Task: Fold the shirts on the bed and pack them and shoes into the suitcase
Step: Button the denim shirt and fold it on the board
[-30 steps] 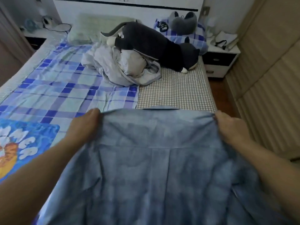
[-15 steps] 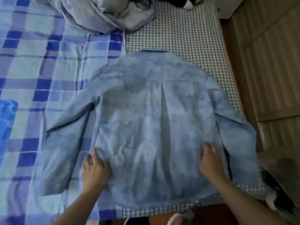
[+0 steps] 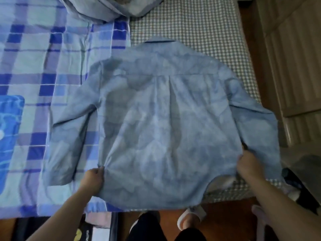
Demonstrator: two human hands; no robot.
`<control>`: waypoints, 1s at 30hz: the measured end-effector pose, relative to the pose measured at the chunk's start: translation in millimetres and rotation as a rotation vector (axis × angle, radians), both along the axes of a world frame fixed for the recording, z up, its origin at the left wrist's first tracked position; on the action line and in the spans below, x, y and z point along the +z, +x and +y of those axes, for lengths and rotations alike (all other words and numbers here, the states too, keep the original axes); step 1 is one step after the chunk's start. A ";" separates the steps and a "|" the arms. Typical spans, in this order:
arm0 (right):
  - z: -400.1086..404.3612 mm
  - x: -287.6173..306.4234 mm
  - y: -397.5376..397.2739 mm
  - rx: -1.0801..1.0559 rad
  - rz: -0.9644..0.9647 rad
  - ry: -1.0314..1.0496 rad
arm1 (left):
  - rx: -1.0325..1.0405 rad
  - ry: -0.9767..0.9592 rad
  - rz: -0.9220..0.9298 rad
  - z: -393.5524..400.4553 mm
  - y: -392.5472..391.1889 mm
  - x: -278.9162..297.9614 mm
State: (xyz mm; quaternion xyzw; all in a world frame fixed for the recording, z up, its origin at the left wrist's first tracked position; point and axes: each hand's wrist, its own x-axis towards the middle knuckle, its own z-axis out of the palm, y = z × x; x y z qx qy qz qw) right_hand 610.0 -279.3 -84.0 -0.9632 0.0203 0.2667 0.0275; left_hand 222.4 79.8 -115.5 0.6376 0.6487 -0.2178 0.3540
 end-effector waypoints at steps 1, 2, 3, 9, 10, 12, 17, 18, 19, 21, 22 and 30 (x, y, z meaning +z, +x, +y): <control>-8.5 7.1 -1.8 -0.002 -0.011 -0.032 | -0.058 -0.011 0.069 -6.5 -7.4 5.4; -12.4 14.4 -5.3 0.009 -0.024 -0.081 | -0.049 0.008 0.109 -12.8 -14.3 8.8; -10.8 22.5 -9.7 0.049 -0.047 -0.130 | -0.037 0.028 0.122 -20.2 -20.0 15.1; 94.9 36.8 -50.5 0.662 -0.027 -0.005 | 0.196 0.286 0.075 -12.0 -58.3 40.3; 122.2 41.3 -65.3 0.701 0.049 0.042 | 0.220 0.337 0.064 2.0 -67.6 43.3; 174.0 47.0 -94.9 0.768 0.141 0.152 | 0.287 0.378 0.063 43.7 -83.8 45.1; 313.3 43.6 -163.0 0.872 0.208 0.264 | 0.456 0.098 -0.075 148.2 -118.0 3.9; 342.4 37.5 -177.7 0.864 0.234 0.272 | 0.492 -0.012 -0.142 153.4 -121.3 -5.5; 369.2 31.1 -191.7 0.834 0.267 0.283 | 0.516 -0.118 -0.191 154.7 -122.4 -12.4; 413.9 18.9 -217.5 0.766 0.304 0.298 | 0.479 -0.104 -0.306 162.8 -120.6 -3.2; 430.6 14.5 -225.8 0.732 0.269 0.304 | 0.399 0.031 -0.370 176.5 -119.1 10.5; 457.7 -16.8 -225.4 0.924 -0.123 0.232 | -0.257 1.272 -0.037 343.7 -193.2 85.3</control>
